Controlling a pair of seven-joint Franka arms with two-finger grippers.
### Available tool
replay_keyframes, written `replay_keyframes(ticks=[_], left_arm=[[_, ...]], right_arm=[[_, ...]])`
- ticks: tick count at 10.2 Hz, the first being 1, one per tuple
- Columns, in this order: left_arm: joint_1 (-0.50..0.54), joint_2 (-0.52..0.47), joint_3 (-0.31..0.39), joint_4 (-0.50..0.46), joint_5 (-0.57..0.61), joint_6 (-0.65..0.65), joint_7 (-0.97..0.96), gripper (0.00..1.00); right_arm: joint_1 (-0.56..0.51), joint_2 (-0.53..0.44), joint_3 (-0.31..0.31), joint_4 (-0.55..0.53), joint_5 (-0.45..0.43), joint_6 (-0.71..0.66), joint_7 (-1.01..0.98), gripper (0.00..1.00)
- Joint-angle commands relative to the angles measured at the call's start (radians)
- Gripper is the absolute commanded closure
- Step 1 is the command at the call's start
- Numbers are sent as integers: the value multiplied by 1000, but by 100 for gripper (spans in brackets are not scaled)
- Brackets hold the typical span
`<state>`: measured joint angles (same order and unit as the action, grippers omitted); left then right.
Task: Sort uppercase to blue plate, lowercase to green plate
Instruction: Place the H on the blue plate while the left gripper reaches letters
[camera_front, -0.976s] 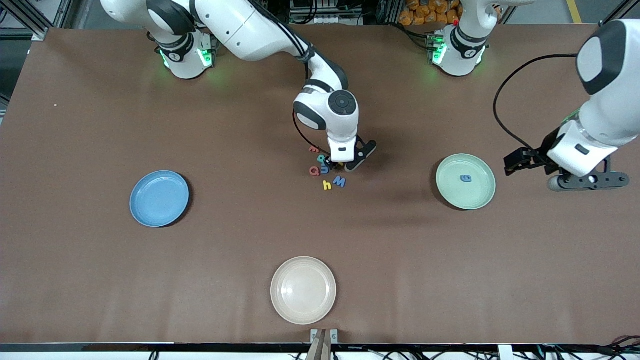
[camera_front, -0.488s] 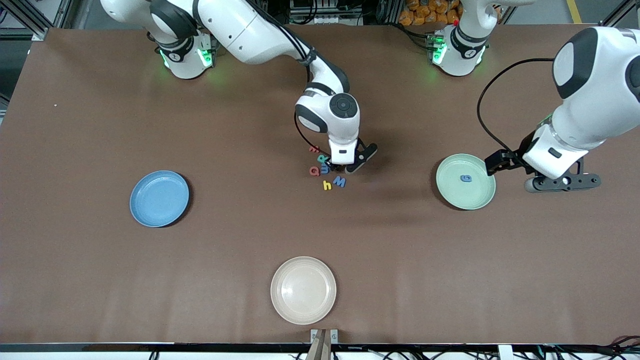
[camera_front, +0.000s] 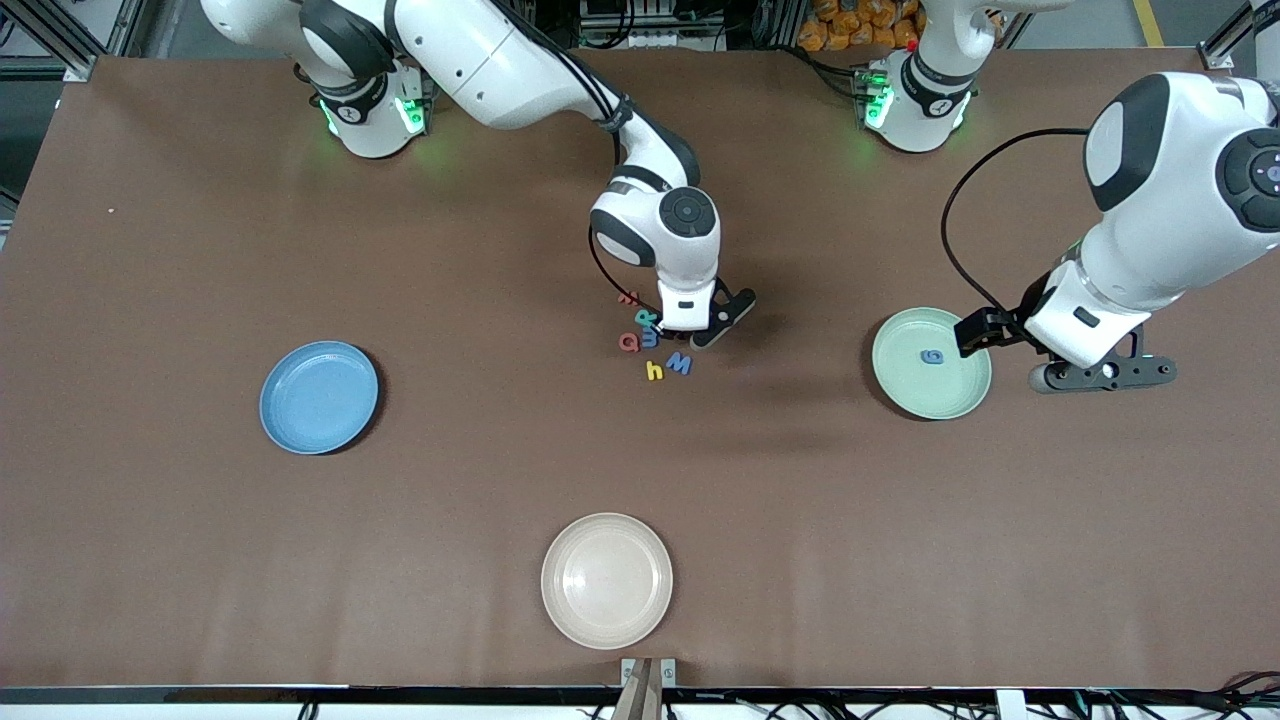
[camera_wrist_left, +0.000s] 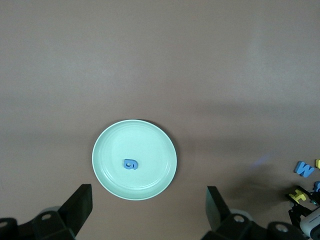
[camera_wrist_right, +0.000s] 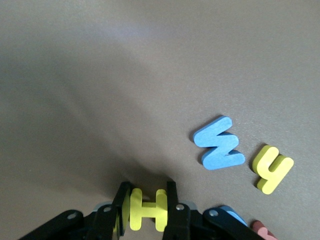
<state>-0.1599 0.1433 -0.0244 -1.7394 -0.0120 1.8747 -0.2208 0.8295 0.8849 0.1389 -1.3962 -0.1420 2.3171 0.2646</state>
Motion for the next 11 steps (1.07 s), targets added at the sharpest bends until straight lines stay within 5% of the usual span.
replay_keyframes(ticks=[1,4,8,11], left_arm=[[-7,4,-2,-5,-2,12,-28,0],[-20,22,-50,-5,0,30,-138,0],[-53,102,-140,-57,9,189,-314,0],[-172,224,-161,-69,96,337,-541,0]], right_arm=[[-9,-9,13,35,-15,-72,15,100],[-50,-82,15,129,106,-275,15,100],[-301,-384,11,30,234,-523,-155,100],[-527,-538,2,-93,239,-648,-226,100]])
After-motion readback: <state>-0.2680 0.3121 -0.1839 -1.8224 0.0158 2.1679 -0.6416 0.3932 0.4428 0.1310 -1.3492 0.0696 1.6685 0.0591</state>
